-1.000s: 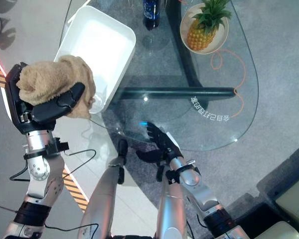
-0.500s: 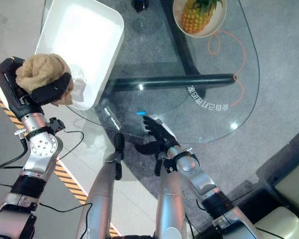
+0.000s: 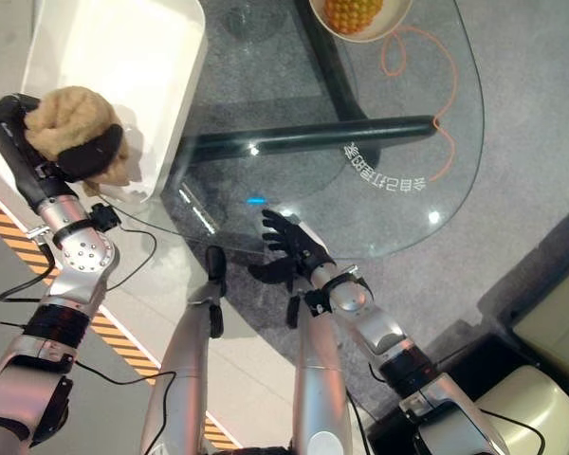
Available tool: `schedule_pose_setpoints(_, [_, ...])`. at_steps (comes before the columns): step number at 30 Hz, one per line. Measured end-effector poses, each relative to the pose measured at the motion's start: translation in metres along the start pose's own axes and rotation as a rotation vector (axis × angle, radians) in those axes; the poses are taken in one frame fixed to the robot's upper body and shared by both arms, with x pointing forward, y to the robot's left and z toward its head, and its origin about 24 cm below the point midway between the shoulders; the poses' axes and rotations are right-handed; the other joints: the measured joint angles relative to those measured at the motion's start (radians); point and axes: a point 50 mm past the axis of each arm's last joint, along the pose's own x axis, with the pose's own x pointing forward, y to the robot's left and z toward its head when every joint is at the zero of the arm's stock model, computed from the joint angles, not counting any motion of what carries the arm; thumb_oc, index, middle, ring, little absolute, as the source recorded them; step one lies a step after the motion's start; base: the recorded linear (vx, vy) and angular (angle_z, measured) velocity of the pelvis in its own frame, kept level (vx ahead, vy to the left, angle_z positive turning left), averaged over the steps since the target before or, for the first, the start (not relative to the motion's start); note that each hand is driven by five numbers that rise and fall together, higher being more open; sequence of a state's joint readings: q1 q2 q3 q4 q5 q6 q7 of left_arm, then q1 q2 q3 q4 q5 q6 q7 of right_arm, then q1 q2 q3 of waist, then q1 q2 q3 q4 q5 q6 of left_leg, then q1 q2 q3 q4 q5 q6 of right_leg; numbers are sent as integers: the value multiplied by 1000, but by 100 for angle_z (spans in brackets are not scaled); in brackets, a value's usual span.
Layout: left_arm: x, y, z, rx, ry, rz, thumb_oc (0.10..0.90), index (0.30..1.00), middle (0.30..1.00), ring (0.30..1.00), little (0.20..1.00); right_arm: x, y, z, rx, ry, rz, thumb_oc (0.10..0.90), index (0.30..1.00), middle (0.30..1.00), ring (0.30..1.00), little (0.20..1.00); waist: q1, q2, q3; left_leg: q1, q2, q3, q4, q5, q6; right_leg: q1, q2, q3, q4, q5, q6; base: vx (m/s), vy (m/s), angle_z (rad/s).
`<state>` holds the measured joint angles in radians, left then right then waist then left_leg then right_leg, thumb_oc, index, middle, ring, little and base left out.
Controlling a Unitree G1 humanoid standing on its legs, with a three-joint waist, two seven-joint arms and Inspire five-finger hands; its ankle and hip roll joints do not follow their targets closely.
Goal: Wipe the table with a cloth and put it in the basket.
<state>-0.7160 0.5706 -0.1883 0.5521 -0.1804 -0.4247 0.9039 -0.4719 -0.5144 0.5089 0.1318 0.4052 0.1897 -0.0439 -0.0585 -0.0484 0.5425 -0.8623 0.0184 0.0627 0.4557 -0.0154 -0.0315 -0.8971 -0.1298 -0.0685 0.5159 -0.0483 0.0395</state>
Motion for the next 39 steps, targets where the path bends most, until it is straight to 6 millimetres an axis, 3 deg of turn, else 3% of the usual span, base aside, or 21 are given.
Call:
schedule_pose_setpoints(7, [31,1,9,103,-30,63,100,300,300,300,200,5,-3,11,11,-33,2,800,900,900,900,900,-13,-31,-1,-55,14,7,10,-7,-6,-46,17,3,-26,20,1,18,39,-8])
schedule_pose_setpoints(16, [42,1,3,127,49,110,100,300,300,300,200,11,-2,20,0,-61,26,800,900,900,900,900,-31,-50,-2,-99,28,3,54,-20,0,-67,29,-4,-30,30,0,-20,7,-4])
schedule_pose_setpoints(17, [43,1,3,125,50,113,215,399,399,399,315,11,-2,20,1,-64,26,800,900,900,900,900,-32,-51,-2,-102,29,2,55,-20,-1,-68,30,-5,-30,31,0,37,-2,1])
schedule_pose_setpoints(18, [45,1,4,116,55,119,561,695,695,695,661,11,-2,19,1,-66,30,800,900,900,900,900,-33,-55,-3,-101,29,1,51,-20,-1,-67,29,-6,-30,32,0,-81,-22,2])
schedule_pose_setpoints(19, [45,0,4,117,57,119,800,900,900,900,900,11,-2,20,1,-68,31,800,900,900,900,900,-33,-55,-3,-101,29,1,50,-19,-2,-67,29,-6,-31,33,0,37,-5,1])
schedule_pose_setpoints(31, [65,5,11,126,63,77,800,900,900,900,900,14,0,26,12,-103,47,800,900,900,900,900,-50,-80,-4,-134,32,-17,52,-12,-8,-75,37,-16,-68,55,2,-18,-16,1])
schedule_pose_setpoints(39, [69,6,13,143,63,68,800,900,900,900,900,14,2,26,12,-106,56,800,900,900,900,900,-54,-82,-4,-135,35,-18,53,-13,-8,-73,39,-19,-70,55,3,14,-24,0])
